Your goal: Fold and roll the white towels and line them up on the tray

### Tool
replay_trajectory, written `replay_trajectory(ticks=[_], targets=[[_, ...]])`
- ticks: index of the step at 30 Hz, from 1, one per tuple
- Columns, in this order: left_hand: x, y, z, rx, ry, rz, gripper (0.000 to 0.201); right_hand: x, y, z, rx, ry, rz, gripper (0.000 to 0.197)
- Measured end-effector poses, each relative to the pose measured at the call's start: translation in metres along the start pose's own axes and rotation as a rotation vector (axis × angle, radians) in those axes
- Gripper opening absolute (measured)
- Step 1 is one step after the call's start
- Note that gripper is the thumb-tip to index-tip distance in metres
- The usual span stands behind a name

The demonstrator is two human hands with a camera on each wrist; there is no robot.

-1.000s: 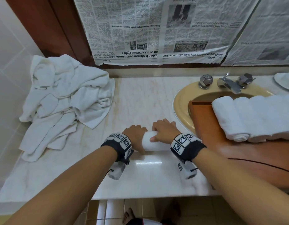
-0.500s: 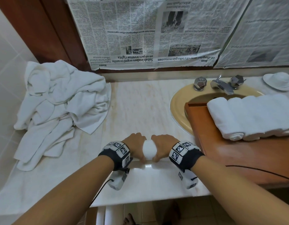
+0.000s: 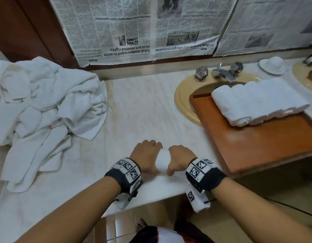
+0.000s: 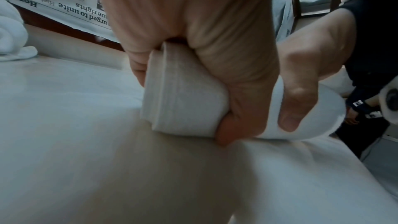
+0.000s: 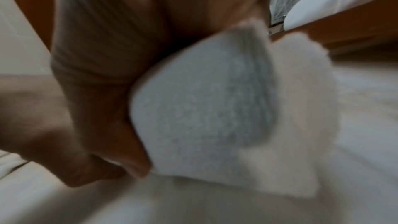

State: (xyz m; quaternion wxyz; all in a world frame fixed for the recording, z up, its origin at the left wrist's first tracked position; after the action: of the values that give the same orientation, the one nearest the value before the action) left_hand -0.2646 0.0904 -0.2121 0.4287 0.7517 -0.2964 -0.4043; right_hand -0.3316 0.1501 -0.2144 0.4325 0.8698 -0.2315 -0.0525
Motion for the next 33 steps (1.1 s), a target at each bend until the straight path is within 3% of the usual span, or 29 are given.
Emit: replay_trajectory(ticks=[5, 10, 14, 17, 19, 27, 30, 33], targets=[[-0.003, 0.0, -0.005, -0.044, -0.053, -0.018, 0.071, 0.0, -0.003, -0.012, -0.049, -0.105, 0.009, 0.058], [-0.001, -0.002, -0.011, -0.095, -0.096, -0.058, 0.065, 0.005, -0.004, -0.024, -0.135, -0.113, -0.044, 0.05], [0.002, 0.001, -0.016, -0.128, -0.1, -0.164, 0.073, 0.001, -0.004, -0.025, -0.114, -0.103, 0.004, 0.057], [0.025, 0.001, -0.018, -0.224, -0.005, -0.441, 0.085, -0.016, -0.004, -0.025, -0.088, -0.131, 0.211, 0.076], [0.044, 0.0, -0.019, -0.318, 0.088, -0.583, 0.083, -0.034, -0.002, -0.027, -0.08, -0.171, 0.402, 0.081], [0.054, 0.005, 0.027, -0.343, 0.264, -0.542, 0.071, -0.124, 0.062, -0.042, -0.261, -0.181, 1.018, 0.08], [0.05, 0.006, 0.054, -0.323, 0.339, -0.446, 0.069, -0.169, 0.099, -0.038, -0.407, -0.205, 1.06, 0.079], [0.042, 0.008, 0.072, -0.313, 0.397, -0.321, 0.068, -0.205, 0.121, -0.025, -0.472, -0.304, 0.873, 0.079]])
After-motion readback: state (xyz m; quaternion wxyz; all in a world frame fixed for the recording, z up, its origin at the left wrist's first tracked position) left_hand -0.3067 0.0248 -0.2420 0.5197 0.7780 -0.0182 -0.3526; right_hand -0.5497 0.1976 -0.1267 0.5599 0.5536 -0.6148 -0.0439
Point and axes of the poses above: each hand's wrist, its own z-axis towards the middle knuckle, its own y-axis out of the back of the hand, x = y × z, the point moved 10 cm from there along z, towards the middle knuckle, and after that the axes turned 7 degrees about -z, right-handed, at the moved point
